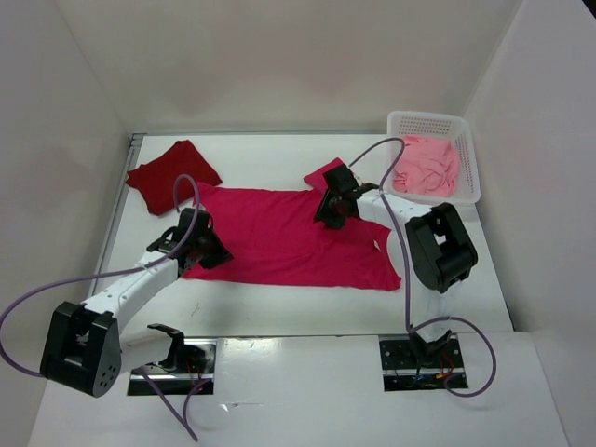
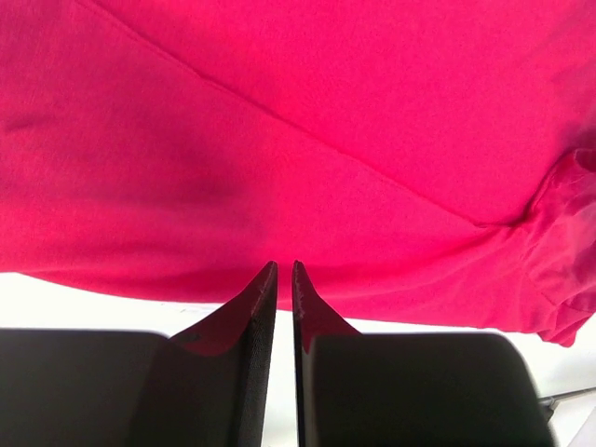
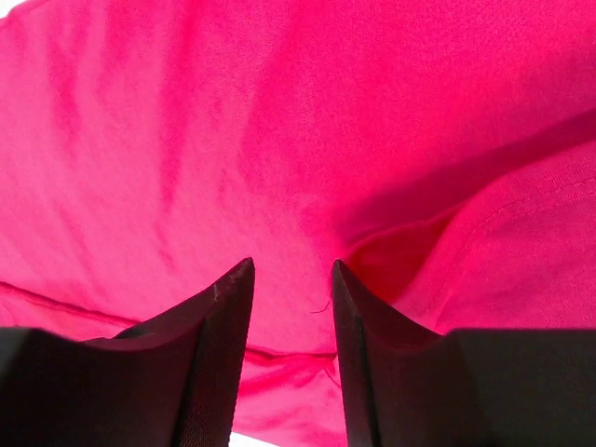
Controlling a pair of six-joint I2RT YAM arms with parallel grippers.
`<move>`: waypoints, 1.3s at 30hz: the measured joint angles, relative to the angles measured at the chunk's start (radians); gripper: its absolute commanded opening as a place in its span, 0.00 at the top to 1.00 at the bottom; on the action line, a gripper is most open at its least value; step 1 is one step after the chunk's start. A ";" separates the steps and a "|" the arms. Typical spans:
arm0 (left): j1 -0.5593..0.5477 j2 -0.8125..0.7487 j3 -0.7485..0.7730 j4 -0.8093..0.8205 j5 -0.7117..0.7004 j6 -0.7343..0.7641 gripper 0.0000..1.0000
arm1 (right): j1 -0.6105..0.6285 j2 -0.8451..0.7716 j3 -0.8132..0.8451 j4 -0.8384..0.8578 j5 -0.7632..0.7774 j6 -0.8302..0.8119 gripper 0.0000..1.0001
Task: Fold and stack the t-shirts
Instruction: Fold the flattened tshirt in 1/3 of the way
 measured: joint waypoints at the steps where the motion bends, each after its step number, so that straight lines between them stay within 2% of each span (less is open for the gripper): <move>1: 0.000 0.001 0.003 0.001 -0.001 0.000 0.82 | 0.000 -0.005 0.000 -0.003 0.000 -0.004 0.53; 3: 0.000 0.007 0.004 0.003 -0.004 0.000 0.82 | 0.000 -0.026 -0.005 -0.006 0.002 -0.006 0.53; 4: 0.000 0.011 0.004 0.003 -0.005 0.000 0.82 | 0.000 -0.045 -0.017 -0.006 0.000 -0.006 0.68; 6: 0.000 0.018 0.003 0.003 -0.005 0.000 0.82 | 0.002 -0.122 -0.073 0.000 -0.003 -0.007 0.86; 7: 0.000 0.019 0.003 0.003 -0.005 0.000 0.82 | 0.004 -0.177 -0.119 0.003 -0.007 0.000 1.00; 10: 0.000 0.019 0.003 0.003 -0.005 0.000 0.82 | 0.038 -0.338 -0.256 0.012 -0.018 0.030 1.00; 13: -0.002 0.026 0.003 0.013 0.001 0.000 0.82 | 0.108 -0.407 -0.357 0.020 -0.041 0.061 1.00; 22: -0.013 0.219 -0.017 0.097 0.039 -0.008 0.82 | 0.174 -0.278 -0.406 0.051 -0.062 0.099 1.00; 27: -0.010 0.220 -0.053 0.158 0.093 -0.044 0.81 | 0.225 -0.265 -0.446 0.097 -0.057 0.136 1.00; 30: -0.011 0.157 -0.107 0.166 0.114 -0.076 0.79 | 0.249 -0.283 -0.480 0.135 -0.053 0.170 1.00; 33: -0.021 0.018 -0.175 0.072 0.113 -0.108 0.79 | 0.268 -0.332 -0.541 0.165 -0.053 0.208 1.00; 39: -0.156 -0.222 -0.222 -0.136 0.085 -0.236 0.79 | 0.322 -0.524 -0.703 0.132 -0.061 0.285 1.00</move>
